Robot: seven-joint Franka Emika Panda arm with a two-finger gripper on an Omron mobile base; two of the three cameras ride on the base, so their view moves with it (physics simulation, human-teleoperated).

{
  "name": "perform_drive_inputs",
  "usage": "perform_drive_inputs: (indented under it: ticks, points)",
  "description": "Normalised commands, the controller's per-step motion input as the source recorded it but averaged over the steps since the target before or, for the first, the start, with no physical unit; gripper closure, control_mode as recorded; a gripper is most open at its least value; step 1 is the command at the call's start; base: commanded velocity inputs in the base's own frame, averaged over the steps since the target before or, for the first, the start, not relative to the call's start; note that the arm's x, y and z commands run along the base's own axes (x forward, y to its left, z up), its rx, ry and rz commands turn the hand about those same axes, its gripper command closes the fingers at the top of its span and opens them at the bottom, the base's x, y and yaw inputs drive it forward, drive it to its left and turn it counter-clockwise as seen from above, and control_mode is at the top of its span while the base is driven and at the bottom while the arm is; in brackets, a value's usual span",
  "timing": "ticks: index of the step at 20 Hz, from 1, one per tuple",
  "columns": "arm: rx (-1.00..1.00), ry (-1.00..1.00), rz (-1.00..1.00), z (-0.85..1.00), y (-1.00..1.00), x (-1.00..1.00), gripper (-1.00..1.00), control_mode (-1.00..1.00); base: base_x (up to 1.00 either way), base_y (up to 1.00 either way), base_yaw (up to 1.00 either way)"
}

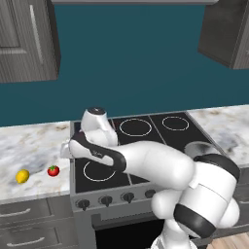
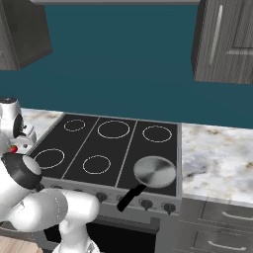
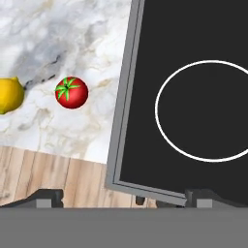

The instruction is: Put the lemon and tomato in the pan. Then turn on the front right burner and set the heat to medium.

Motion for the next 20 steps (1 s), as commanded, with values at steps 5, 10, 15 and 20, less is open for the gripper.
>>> perform_drive_inputs:
  ticks: [5,10,15,20]
  points:
    - [-0.16,0.1,0.0,0.0,0.54,0.25,-1.0,-1.0,0.0,0.0,0.0]
    - [-0.13,0.08,0.0,-0.06,0.54,0.2,-1.0,-1.0,0.0,0.0,0.0]
    - [0.0,0.0,0.0,-0.37,0.42,0.26,-1.0,-1.0,0.0,0.0,0.0]
    - [0.0,0.0,0.0,-0.44,0.42,0.31,-1.0,-1.0,0.0,0.0,0.0]
